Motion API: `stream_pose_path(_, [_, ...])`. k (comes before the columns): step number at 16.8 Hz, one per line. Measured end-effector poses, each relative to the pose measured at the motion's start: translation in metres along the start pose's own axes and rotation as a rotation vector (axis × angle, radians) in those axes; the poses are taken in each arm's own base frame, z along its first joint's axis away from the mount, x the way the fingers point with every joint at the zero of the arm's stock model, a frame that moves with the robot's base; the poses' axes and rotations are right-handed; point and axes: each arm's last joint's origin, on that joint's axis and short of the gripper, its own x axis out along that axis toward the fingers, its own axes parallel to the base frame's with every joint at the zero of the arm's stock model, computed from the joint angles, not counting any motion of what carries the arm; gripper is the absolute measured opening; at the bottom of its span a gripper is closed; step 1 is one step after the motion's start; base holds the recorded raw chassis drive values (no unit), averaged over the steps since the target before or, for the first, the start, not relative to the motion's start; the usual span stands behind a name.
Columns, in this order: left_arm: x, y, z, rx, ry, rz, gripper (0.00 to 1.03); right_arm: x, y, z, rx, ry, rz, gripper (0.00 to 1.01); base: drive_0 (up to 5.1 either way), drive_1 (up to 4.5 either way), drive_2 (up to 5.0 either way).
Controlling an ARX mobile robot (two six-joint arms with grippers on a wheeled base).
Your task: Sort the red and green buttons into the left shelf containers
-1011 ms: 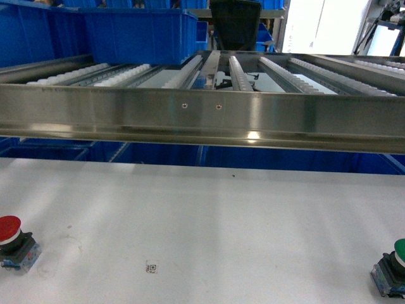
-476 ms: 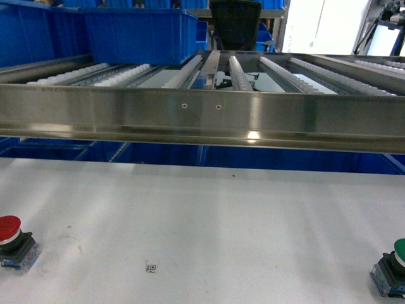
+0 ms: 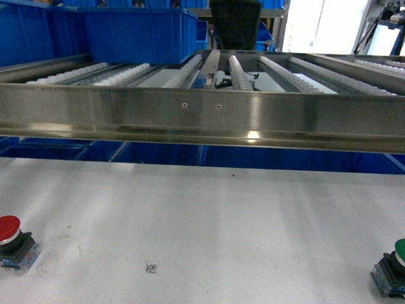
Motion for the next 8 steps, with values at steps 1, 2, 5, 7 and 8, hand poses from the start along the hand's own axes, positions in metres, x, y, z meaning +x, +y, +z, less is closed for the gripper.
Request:
stream_pose_path(1, [0.007, 0.000, 0.003, 0.001, 0.016, 0.009, 0.98, 0.011, -0.002, 0.002, 0.008, 0.036, 0.008, 0.98, 0.0, 0.00, 0.0])
stream_pose_path(2, [0.013, -0.001, 0.010, 0.005, 0.009, 0.011, 0.98, 0.020, -0.002, 0.004, 0.012, 0.063, 0.031, 0.98, 0.0, 0.00, 0.0])
stream_pose_path(5, [0.023, -0.009, 0.018, 0.023, 0.007, -0.005, 0.98, 0.044, 0.002, 0.001, 0.014, 0.170, 0.071, 0.98, 0.0, 0.00, 0.0])
stream_pose_path(7, [0.028, -0.014, 0.015, 0.033, 0.020, -0.007, 0.98, 0.060, 0.001, -0.005, 0.029, 0.244, 0.069, 0.98, 0.0, 0.00, 0.0])
stream_pose_path(8, [0.036, -0.018, 0.014, 0.043, 0.034, -0.001, 0.98, 0.076, 0.000, -0.008, 0.014, 0.276, 0.047, 0.98, 0.0, 0.00, 0.0])
